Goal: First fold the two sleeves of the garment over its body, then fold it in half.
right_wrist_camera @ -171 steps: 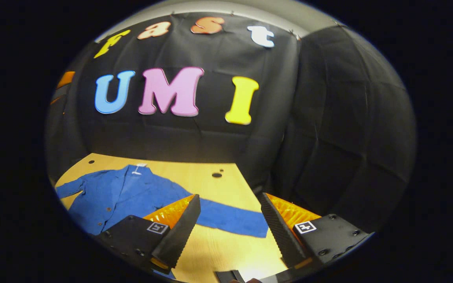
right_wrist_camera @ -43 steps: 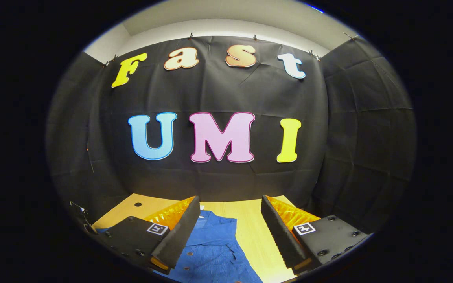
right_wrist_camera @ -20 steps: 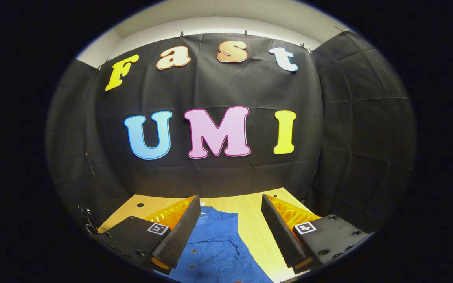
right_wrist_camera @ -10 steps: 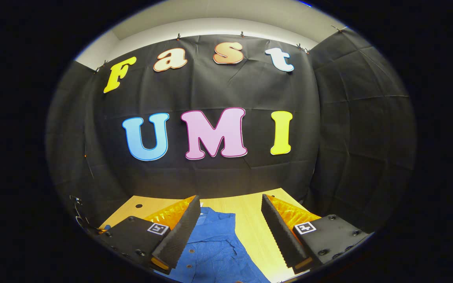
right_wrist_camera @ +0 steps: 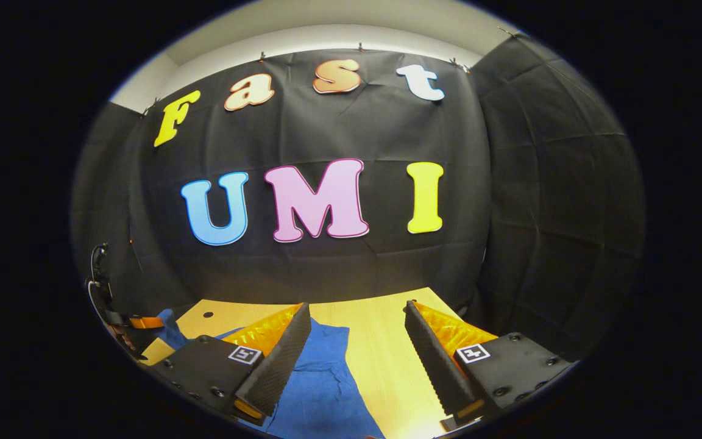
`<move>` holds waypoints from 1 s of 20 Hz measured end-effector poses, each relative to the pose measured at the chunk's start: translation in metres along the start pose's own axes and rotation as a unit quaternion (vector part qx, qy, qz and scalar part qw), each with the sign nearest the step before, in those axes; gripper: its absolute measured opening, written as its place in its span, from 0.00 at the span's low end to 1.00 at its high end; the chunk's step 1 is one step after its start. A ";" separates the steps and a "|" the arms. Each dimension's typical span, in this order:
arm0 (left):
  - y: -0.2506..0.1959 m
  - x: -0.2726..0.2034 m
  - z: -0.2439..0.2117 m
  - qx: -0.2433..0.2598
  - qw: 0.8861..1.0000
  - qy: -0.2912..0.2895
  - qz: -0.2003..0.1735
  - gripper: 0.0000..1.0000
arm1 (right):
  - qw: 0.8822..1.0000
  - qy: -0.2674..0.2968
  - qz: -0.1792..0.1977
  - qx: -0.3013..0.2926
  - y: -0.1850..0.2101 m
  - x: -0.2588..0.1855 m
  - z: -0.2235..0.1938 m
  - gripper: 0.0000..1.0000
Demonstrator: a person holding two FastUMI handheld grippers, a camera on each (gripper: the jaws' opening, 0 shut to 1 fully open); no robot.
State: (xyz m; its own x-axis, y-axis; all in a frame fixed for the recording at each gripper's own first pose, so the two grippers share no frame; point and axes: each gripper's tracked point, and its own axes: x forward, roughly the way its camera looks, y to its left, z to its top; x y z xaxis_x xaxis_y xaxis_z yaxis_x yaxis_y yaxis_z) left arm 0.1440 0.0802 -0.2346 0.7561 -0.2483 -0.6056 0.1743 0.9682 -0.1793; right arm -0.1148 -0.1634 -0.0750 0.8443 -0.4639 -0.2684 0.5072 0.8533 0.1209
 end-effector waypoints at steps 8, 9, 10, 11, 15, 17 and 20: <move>-0.162 0.044 0.024 0.051 0.998 0.014 -0.036 0.01 | 1.000 0.027 -0.009 0.009 -0.100 0.016 -0.012 0.85; -0.181 0.052 0.023 0.061 0.997 0.015 -0.040 0.01 | 1.000 0.027 -0.011 0.008 -0.110 0.018 -0.011 0.85; -0.198 0.060 0.021 0.068 0.996 0.019 -0.045 0.01 | 1.000 0.027 -0.014 0.006 -0.121 0.020 -0.009 0.97; -0.214 0.070 0.018 0.075 0.996 0.025 -0.050 0.01 | 0.999 0.027 -0.017 0.007 -0.130 0.021 -0.008 0.97; -0.261 0.106 0.001 0.092 0.993 0.049 -0.061 0.02 | 0.999 0.028 -0.035 0.011 -0.159 0.018 -0.006 0.97; -0.275 0.125 -0.009 0.101 0.991 0.070 -0.061 0.02 | 0.998 0.033 -0.045 0.008 -0.169 0.014 -0.008 0.97; -0.292 0.148 -0.026 0.110 0.987 0.096 -0.066 0.02 | 0.998 0.040 -0.057 0.010 -0.178 0.008 -0.013 0.97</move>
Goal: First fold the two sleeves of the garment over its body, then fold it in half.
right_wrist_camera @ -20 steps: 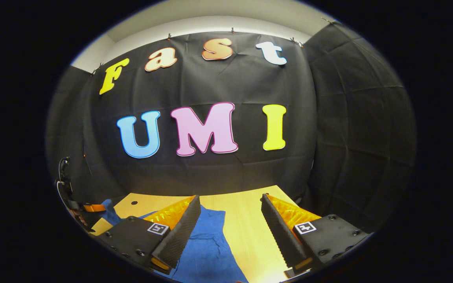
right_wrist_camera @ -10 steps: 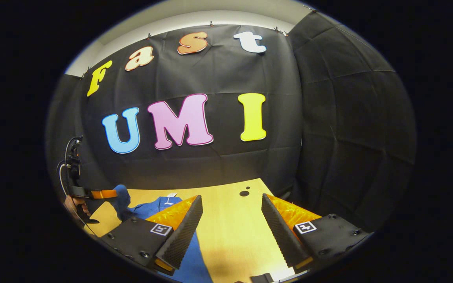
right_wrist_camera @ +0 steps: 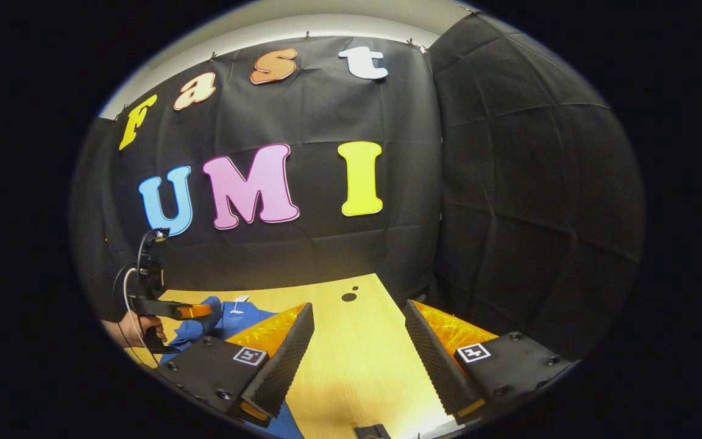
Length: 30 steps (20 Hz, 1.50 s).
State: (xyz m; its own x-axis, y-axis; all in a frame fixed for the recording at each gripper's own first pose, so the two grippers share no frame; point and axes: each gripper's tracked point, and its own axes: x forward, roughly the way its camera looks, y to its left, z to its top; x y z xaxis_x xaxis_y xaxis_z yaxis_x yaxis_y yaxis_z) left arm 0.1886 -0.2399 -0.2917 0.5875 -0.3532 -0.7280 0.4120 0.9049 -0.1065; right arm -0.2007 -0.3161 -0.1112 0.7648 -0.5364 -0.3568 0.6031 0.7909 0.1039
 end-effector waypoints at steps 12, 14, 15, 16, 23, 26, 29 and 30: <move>0.001 -0.047 -0.003 0.048 0.997 -0.058 -0.019 0.85 | 1.000 0.027 0.001 0.004 0.040 -0.009 -0.030 0.97; 0.032 -0.084 -0.014 0.036 0.995 -0.089 -0.021 0.85 | 0.999 0.046 0.026 0.004 0.071 -0.007 -0.055 0.97; 0.050 -0.100 -0.022 0.037 0.994 -0.102 -0.015 0.85 | 0.998 0.058 0.036 0.003 0.085 -0.007 -0.068 0.97; 0.071 -0.115 -0.034 0.043 0.993 -0.109 -0.001 0.85 | 0.996 0.070 0.047 0.003 0.100 -0.008 -0.081 0.97; 0.178 -0.178 -0.169 -0.030 0.996 -0.051 0.067 0.85 | 0.987 0.136 0.083 -0.020 0.164 -0.026 -0.162 0.98; 0.209 -0.189 -0.222 -0.049 0.995 -0.025 0.082 0.85 | 0.980 0.182 0.081 -0.020 0.172 -0.045 -0.210 0.98; 0.232 -0.198 -0.265 -0.050 0.994 0.001 0.094 0.85 | 0.972 0.225 0.070 -0.013 0.175 -0.062 -0.250 0.98; 0.234 -0.197 -0.276 -0.057 0.994 0.008 0.090 0.85 | 0.968 0.242 0.065 -0.013 0.172 -0.066 -0.266 0.98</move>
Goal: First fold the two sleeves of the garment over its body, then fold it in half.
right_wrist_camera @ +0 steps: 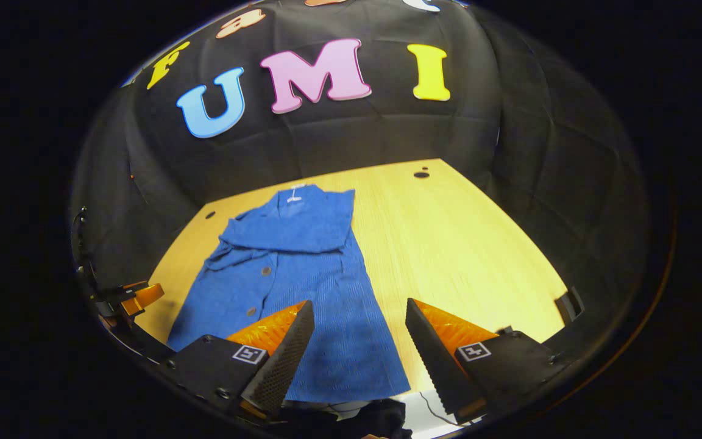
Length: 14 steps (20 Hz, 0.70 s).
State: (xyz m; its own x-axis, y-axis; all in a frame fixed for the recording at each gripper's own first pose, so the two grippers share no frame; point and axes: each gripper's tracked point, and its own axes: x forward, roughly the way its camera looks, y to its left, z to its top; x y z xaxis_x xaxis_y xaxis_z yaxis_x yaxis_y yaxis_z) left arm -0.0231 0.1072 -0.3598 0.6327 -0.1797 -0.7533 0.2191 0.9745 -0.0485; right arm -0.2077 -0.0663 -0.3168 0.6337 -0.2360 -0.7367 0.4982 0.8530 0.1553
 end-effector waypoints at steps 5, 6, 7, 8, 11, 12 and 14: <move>0.014 0.011 -0.057 -0.002 0.998 0.057 0.012 0.85 | 0.996 0.089 -0.018 -0.019 -0.016 0.007 -0.065 0.98; 0.017 0.012 -0.066 0.001 0.997 0.071 0.016 0.85 | 0.993 0.109 -0.021 -0.025 -0.019 0.009 -0.077 0.98; 0.018 0.015 -0.072 0.000 0.997 0.082 0.016 0.85 | 0.992 0.124 -0.025 -0.029 -0.024 0.012 -0.086 1.00; 0.017 0.016 -0.076 -0.004 0.996 0.092 0.017 0.85 | 0.990 0.138 -0.028 -0.027 -0.027 0.014 -0.092 0.99; 0.013 0.016 -0.080 -0.013 0.994 0.108 0.011 0.86 | 0.985 0.171 -0.030 0.001 -0.028 0.020 -0.107 0.99; 0.013 0.017 -0.082 -0.007 0.994 0.112 0.012 0.85 | 0.983 0.178 -0.032 0.010 -0.028 0.022 -0.110 0.99; 0.014 0.020 -0.089 0.012 0.992 0.125 0.014 0.86 | 0.980 0.196 -0.034 0.024 -0.027 0.027 -0.118 0.99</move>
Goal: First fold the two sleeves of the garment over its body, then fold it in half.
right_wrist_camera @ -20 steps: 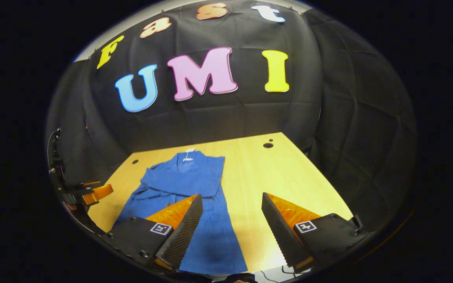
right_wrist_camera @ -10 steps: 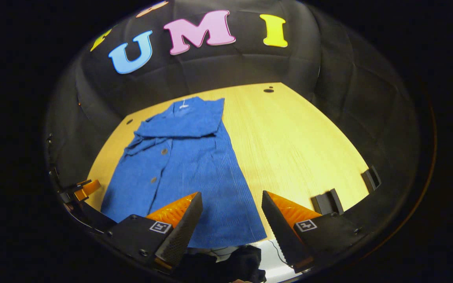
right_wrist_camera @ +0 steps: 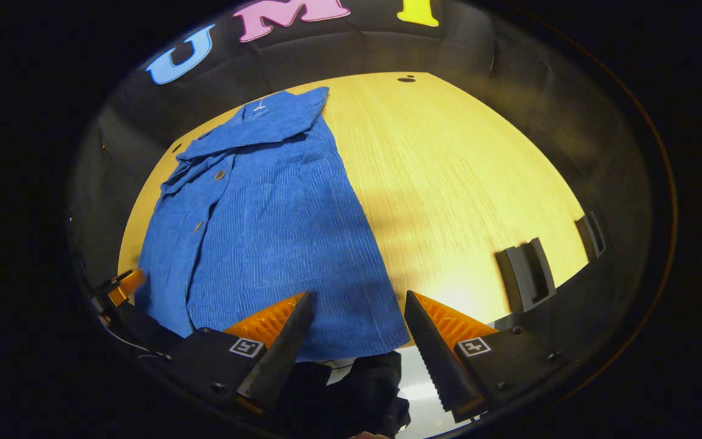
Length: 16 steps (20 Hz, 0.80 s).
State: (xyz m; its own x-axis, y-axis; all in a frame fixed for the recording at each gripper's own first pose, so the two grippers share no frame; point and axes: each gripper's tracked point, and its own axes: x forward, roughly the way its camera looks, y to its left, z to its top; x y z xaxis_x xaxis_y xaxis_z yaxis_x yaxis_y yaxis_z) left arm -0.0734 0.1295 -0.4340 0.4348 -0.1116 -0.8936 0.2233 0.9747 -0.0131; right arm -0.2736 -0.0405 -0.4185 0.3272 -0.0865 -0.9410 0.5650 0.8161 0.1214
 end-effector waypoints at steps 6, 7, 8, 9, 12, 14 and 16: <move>0.000 0.002 -0.007 0.001 0.999 0.040 0.012 0.84 | 0.999 0.024 -0.011 0.020 -0.004 0.005 0.000 0.99; -0.002 0.004 -0.005 0.005 0.999 0.039 0.012 0.85 | 0.999 0.023 -0.018 0.016 -0.009 0.005 0.001 1.00; 0.001 0.004 -0.005 0.009 0.999 0.041 0.020 0.85 | 0.999 0.022 -0.024 0.013 -0.013 0.004 0.001 1.00; 0.001 0.006 -0.005 0.011 0.999 0.042 0.025 0.84 | 0.999 0.024 -0.025 0.013 -0.015 0.005 0.000 0.99; -0.002 0.007 -0.009 -0.001 0.998 0.057 0.023 0.84 | 0.999 0.045 -0.019 0.006 -0.013 0.003 -0.007 0.99; -0.001 0.006 -0.013 -0.010 0.998 0.066 0.016 0.83 | 0.998 0.052 -0.027 -0.022 -0.011 0.004 -0.010 0.99; -0.002 0.004 -0.012 -0.021 0.997 0.075 0.013 0.83 | 0.996 0.059 -0.033 -0.052 -0.004 0.005 -0.013 1.00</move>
State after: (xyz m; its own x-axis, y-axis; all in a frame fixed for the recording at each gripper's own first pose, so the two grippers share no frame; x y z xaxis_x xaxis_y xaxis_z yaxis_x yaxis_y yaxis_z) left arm -0.0826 0.1293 -0.4434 0.3032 -0.0585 -0.9511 0.1763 0.9843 -0.0044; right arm -0.2844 -0.0366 -0.4280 0.1968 -0.0801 -0.9772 0.4986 0.8663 0.0294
